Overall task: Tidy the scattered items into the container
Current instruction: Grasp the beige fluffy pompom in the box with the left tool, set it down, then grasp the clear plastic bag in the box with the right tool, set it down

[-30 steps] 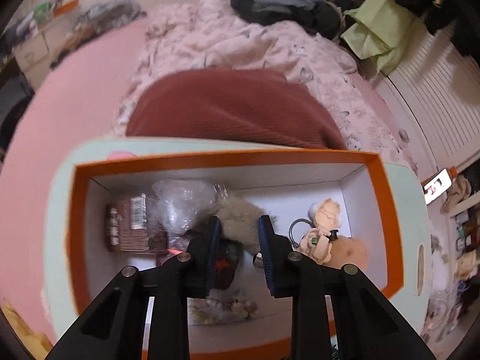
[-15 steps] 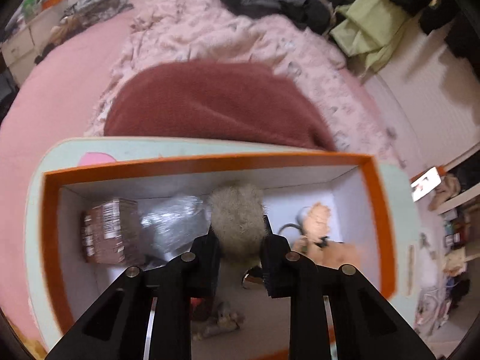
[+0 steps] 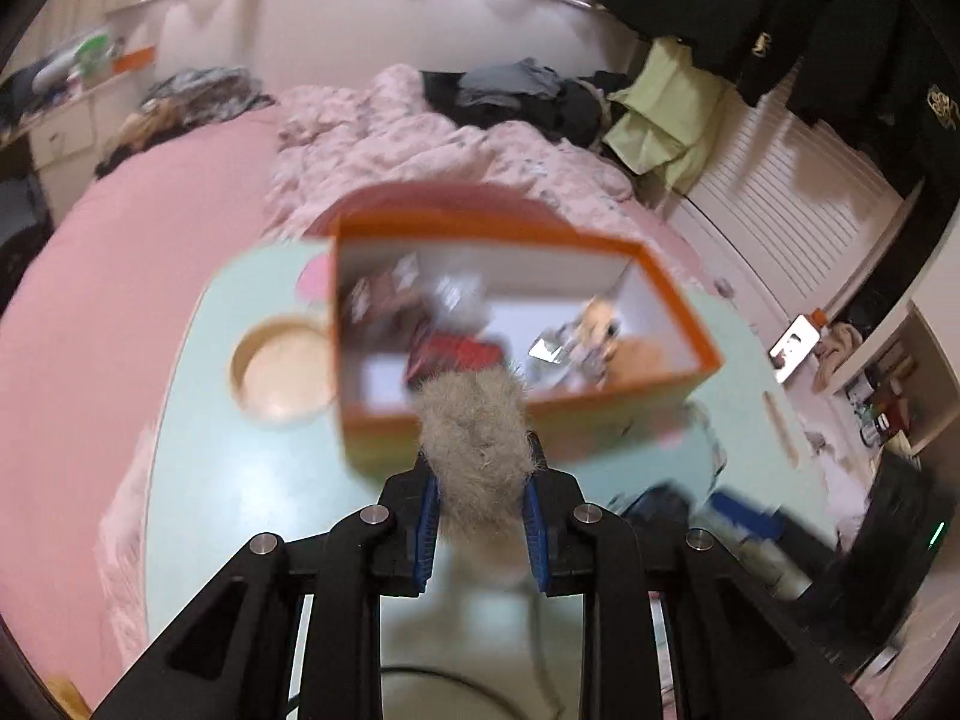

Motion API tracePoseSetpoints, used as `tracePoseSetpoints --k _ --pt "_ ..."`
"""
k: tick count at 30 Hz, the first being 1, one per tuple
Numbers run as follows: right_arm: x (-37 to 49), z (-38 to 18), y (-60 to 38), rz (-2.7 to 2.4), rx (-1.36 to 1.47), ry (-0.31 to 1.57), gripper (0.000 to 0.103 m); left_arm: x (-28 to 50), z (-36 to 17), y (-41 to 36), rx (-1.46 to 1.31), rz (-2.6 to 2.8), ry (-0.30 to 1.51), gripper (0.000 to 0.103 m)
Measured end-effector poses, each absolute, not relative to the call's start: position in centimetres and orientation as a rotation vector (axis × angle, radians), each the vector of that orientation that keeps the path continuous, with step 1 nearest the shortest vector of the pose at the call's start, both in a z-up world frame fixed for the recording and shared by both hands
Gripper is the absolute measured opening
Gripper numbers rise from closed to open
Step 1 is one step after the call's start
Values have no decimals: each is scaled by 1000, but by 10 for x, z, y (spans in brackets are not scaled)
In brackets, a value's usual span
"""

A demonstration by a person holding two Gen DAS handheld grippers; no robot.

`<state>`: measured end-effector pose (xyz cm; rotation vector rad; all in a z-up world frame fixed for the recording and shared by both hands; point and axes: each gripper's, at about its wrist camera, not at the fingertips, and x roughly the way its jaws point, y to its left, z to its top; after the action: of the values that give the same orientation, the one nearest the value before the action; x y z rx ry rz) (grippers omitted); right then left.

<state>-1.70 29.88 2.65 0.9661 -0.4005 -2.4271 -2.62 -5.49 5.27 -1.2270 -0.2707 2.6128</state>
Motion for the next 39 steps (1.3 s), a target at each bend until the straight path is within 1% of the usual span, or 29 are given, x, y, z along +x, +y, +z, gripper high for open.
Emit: tracePoseSetpoints --k 2,5,7,9,11,12,13,15,19,22,23,25,28,30,32,33,34,36,37,39 --pt "-17 26 298 -2423 979 -397 75 -29 33 -61 -1268 2603 -299 23" --pt "-16 26 297 -2427 985 -389 75 -33 9 -55 -1310 2611 -217 23" --pt "-14 28 296 -2432 981 -382 75 -26 8 -44 -1254 2627 -125 24" --pt "-13 28 295 -2435 983 -380 75 -20 12 -33 -1225 2611 -74 25" --pt "-14 28 295 -2440 983 -380 75 -14 17 -24 -1198 2572 -45 30" --pt "-14 29 296 -2446 982 -385 75 -11 18 -21 -1184 2577 -16 37" --pt "-14 29 298 -2455 981 -394 75 -8 19 -19 -1172 2595 14 52" --pt "-15 31 304 -2470 969 -422 75 -1 22 -19 -1128 2655 46 72" --pt "-21 52 310 -2501 908 -431 75 17 31 -24 -1000 2714 2 75" --pt "-40 82 297 -2487 896 -419 75 30 32 -18 -919 2752 41 81" --pt "-50 90 289 -2477 918 -404 75 34 31 -15 -894 2770 58 82" --pt "-79 102 262 -2458 1033 -308 75 42 27 -7 -859 2795 105 85" --pt "-126 101 216 -2401 1199 -127 75 50 27 6 -825 2848 208 86" --pt "-154 99 191 -2336 1243 -61 75 53 29 5 -776 2870 204 86" --pt "-180 91 177 -2324 1309 -3 75 57 31 -3 -741 2883 166 88" --pt "-190 85 173 -2311 1349 18 72 57 30 -8 -739 2886 137 91" --pt "-197 80 171 -2285 1384 26 63 56 29 -14 -746 2887 98 92" --pt "-210 64 162 -2185 1487 68 62 50 25 -22 -774 2880 30 92" --pt "-214 57 158 -2161 1519 101 59 48 23 -25 -794 2871 2 92" --pt "-220 52 160 -2195 1528 114 56 44 18 -26 -829 2853 -26 92"
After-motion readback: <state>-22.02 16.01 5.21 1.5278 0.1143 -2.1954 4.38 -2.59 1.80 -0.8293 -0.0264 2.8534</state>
